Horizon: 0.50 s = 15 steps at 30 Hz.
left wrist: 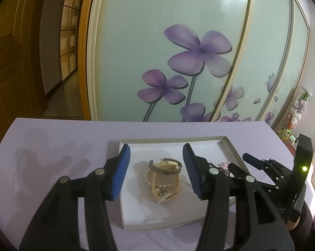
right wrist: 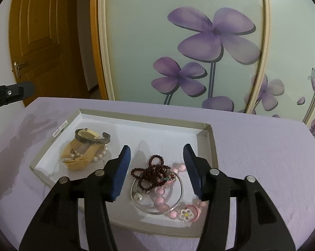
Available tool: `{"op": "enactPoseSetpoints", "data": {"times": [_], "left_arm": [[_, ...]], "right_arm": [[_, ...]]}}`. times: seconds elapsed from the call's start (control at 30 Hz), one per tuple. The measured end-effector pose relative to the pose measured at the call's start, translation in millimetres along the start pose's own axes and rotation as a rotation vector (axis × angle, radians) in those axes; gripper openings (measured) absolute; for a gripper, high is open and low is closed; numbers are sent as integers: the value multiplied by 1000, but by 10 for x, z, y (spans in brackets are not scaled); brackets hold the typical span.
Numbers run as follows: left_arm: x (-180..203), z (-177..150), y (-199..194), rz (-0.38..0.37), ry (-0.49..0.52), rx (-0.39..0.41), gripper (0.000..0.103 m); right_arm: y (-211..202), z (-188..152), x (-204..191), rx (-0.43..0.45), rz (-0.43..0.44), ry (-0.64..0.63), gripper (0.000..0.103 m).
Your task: Organize jewelry
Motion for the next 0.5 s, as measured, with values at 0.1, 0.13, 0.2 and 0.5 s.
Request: {"op": "enactPoseSetpoints", "data": {"times": [0.1,0.13,0.2,0.5], "left_arm": [[-3,-16,-38,-2,-8,1,53],[1,-25,-55,-2,-9,2,54],[2,-51,-99,-4,-12,4,56],[-17,-361,-333,-22,-39,-11,71]], "right_arm": [[-103,-44,16,1,4,14,55],[-127,-53,22,3,3,16,60],[-235,-88,30,17,-2,18,66],[-724,-200,17,86,7,52,91]]}}
Point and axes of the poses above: each gripper's, at about its wrist camera, not at the fingertips, and y roughly the way its jaws point, x to its right, z to its top, the point moved 4 cm from there along y, roughly the way its jaws point, and after that the axes turned 5 degrees about x, right-handed, at the moved point
